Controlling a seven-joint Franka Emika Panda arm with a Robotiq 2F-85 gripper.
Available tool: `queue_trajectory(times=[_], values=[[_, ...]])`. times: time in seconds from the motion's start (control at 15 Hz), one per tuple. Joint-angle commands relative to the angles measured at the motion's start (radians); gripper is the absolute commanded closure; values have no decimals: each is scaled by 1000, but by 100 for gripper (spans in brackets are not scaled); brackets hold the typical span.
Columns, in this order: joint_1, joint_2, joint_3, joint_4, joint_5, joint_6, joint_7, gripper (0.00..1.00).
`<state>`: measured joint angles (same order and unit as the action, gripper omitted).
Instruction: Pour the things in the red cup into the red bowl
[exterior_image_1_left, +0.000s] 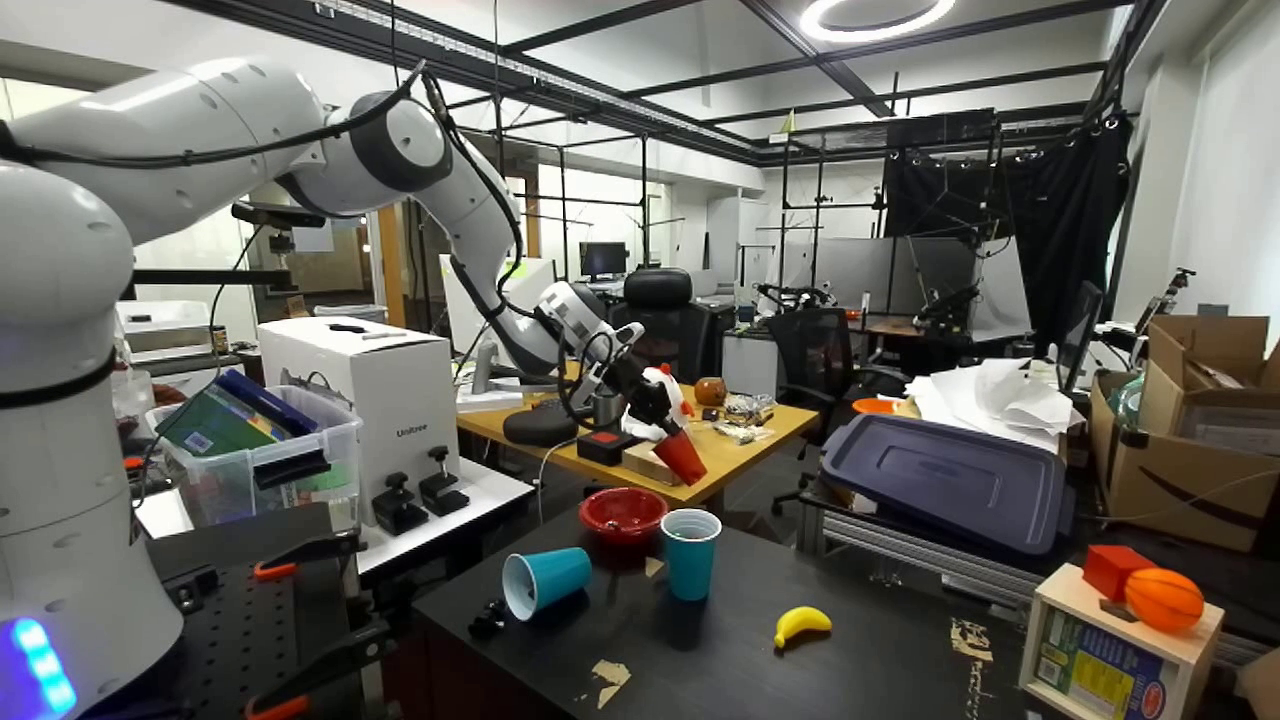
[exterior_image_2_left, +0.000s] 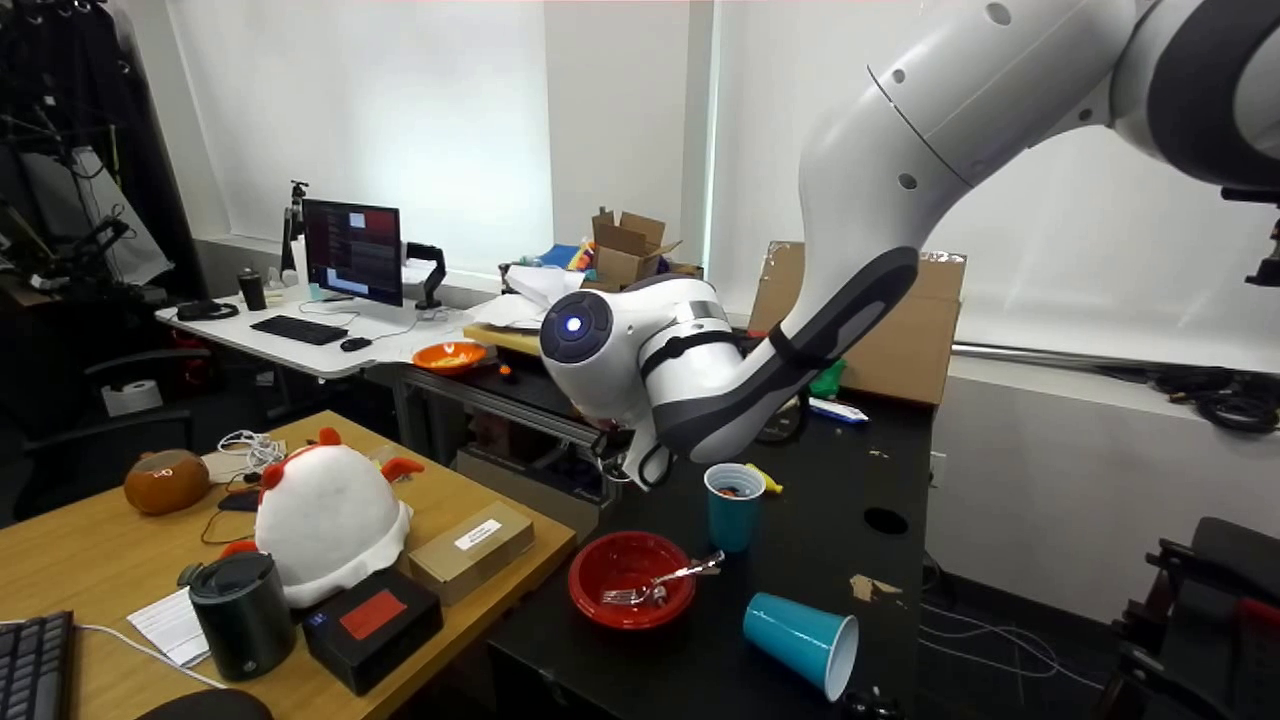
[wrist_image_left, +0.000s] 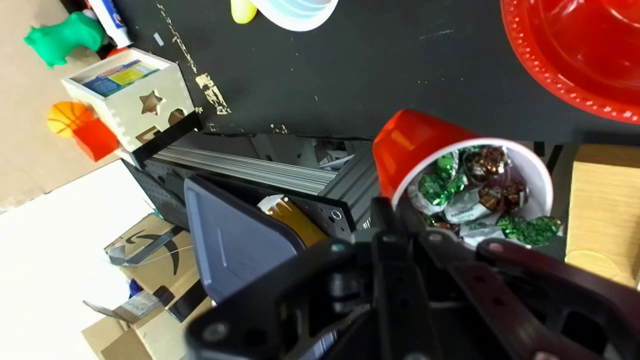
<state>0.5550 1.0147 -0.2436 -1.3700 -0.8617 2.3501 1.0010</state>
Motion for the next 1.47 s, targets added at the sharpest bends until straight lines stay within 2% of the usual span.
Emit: queue_trajectory(times=[0.0, 0.6, 1.4], values=[[0, -24, 16, -21, -75, -2, 75, 99], [-2, -53, 65, -82, -264, -22, 246, 99], [-25, -89, 159, -175, -475, -100, 372, 99]])
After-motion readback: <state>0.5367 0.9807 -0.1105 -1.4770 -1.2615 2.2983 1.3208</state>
